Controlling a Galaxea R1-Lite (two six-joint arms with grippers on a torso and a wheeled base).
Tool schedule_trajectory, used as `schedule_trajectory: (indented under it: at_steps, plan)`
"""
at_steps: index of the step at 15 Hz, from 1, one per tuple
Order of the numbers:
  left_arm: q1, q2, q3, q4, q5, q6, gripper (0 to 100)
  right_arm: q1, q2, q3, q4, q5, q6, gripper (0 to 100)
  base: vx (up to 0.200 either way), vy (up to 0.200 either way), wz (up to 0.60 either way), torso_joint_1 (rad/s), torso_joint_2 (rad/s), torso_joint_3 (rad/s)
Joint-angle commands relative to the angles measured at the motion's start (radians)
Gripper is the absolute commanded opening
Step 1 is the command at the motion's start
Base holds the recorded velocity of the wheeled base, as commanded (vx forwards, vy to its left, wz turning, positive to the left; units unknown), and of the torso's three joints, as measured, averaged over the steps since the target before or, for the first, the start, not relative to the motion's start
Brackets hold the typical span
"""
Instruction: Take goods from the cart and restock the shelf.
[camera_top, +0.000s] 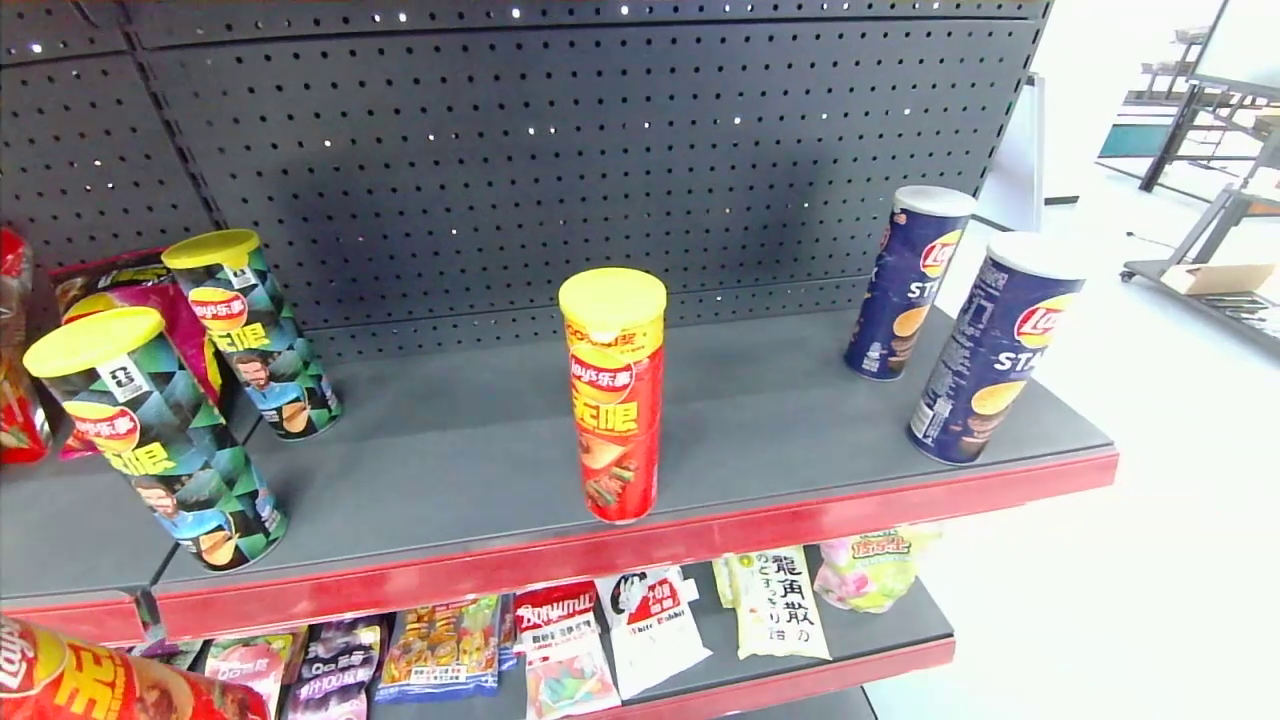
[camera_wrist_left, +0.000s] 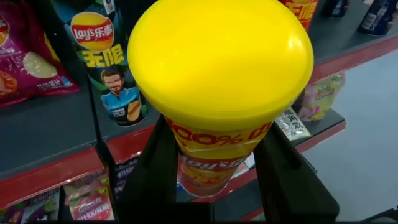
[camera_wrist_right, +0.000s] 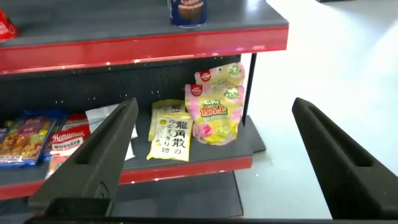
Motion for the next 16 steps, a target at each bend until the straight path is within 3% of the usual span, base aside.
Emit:
schedule_trajectory:
  at_steps: [1, 5, 8, 10, 14, 16]
  plan:
    - [-0.001, 0.046, -0.029, -0.007, -0.003, 0.000, 0, -0.002, 0.002, 0.000, -0.001, 0.001, 0.000, 100, 0.000, 0.000, 0.00, 0.000, 0.00, 0.000]
    - [-0.001, 0.330, -0.131, -0.148, -0.054, 0.000, 0, -0.002, 0.002, 0.000, -0.001, 0.000, 0.000, 100, 0.000, 0.000, 0.00, 0.000, 0.00, 0.000]
    - [-0.033, 0.502, -0.149, -0.257, -0.139, 0.003, 0, 0.000, 0.002, 0.000, -0.001, 0.000, 0.000, 100, 0.000, 0.000, 0.00, 0.000, 0.00, 0.000]
    - [-0.045, 0.637, -0.186, -0.317, -0.162, 0.005, 0, 0.000, 0.002, 0.000, -0.001, 0.000, 0.000, 100, 0.000, 0.000, 0.00, 0.000, 0.00, 0.000]
    - [-0.111, 0.939, -0.252, -0.579, -0.172, 0.011, 0, -0.002, 0.002, 0.000, -0.001, 0.001, 0.000, 100, 0.000, 0.000, 0.00, 0.000, 0.00, 0.000]
    - [-0.156, 1.046, -0.292, -0.644, -0.169, 0.013, 0, 0.000, 0.002, 0.000, -0.001, 0.000, 0.000, 100, 0.000, 0.000, 0.00, 0.000, 0.00, 0.000]
